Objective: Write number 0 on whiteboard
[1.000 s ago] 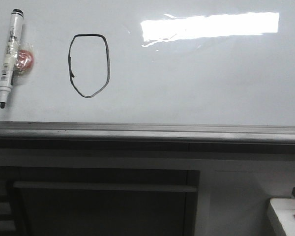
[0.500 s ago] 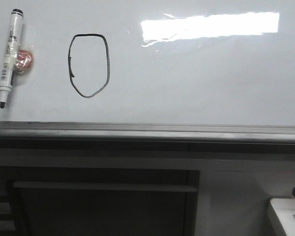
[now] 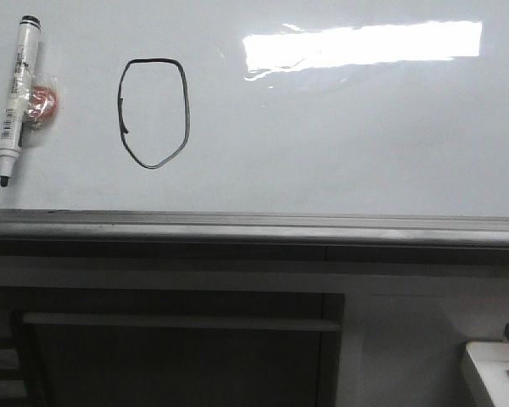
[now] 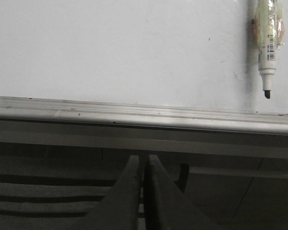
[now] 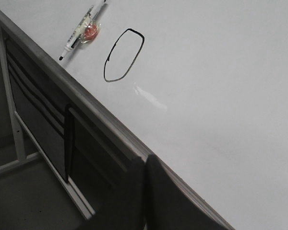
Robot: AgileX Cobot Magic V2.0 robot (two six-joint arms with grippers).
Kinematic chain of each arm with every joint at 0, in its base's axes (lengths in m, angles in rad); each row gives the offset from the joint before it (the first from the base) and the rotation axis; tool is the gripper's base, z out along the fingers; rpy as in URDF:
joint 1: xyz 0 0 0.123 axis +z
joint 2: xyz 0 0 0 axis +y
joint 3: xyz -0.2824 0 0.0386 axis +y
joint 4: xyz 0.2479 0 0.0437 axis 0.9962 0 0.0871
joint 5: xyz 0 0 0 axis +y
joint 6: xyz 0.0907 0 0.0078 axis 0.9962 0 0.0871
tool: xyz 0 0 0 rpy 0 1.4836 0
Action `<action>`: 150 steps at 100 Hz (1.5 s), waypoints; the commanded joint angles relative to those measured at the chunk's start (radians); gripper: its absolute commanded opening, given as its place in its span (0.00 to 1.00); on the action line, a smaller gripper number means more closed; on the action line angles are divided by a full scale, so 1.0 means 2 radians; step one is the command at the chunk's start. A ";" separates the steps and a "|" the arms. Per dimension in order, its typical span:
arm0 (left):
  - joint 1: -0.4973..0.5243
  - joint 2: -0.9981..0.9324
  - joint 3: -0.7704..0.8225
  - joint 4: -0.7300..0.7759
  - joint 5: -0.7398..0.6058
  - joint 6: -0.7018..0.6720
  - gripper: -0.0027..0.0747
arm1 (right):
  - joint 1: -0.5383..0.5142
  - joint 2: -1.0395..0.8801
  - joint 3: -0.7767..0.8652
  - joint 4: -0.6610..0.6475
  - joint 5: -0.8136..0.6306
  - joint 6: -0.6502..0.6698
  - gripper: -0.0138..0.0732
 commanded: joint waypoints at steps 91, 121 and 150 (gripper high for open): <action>0.002 -0.013 0.005 -0.005 -0.025 -0.003 0.01 | -0.170 0.002 0.037 -0.057 -0.201 0.198 0.09; 0.002 -0.013 0.005 -0.005 -0.025 -0.003 0.01 | -0.296 -0.064 0.102 -0.065 -0.206 0.206 0.09; 0.002 -0.013 0.005 -0.005 -0.025 -0.003 0.01 | -0.341 -0.134 0.185 -0.089 -0.203 0.206 0.09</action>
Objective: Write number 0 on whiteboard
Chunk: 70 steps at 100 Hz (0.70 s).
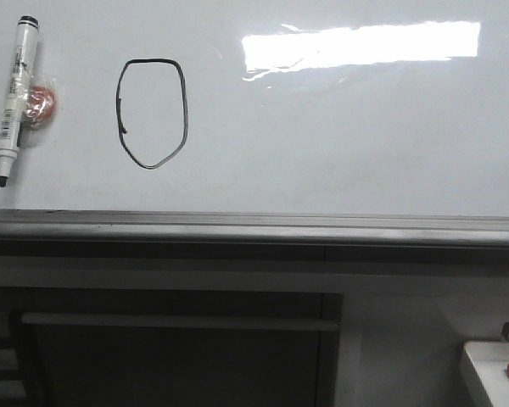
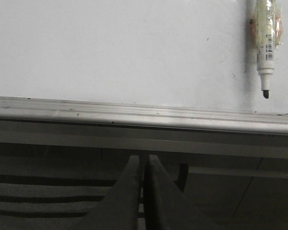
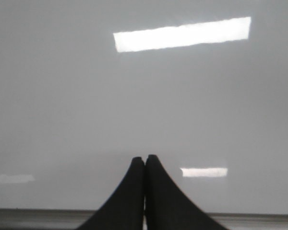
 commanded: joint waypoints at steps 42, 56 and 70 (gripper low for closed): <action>0.002 -0.013 0.006 -0.005 -0.026 -0.003 0.01 | -0.007 -0.062 0.015 -0.023 0.168 0.002 0.09; 0.002 -0.013 0.006 -0.005 -0.026 -0.003 0.01 | -0.007 -0.062 0.015 -0.023 0.168 0.002 0.09; 0.002 -0.013 0.006 -0.005 -0.026 -0.003 0.01 | -0.007 -0.062 0.015 -0.023 0.168 0.002 0.09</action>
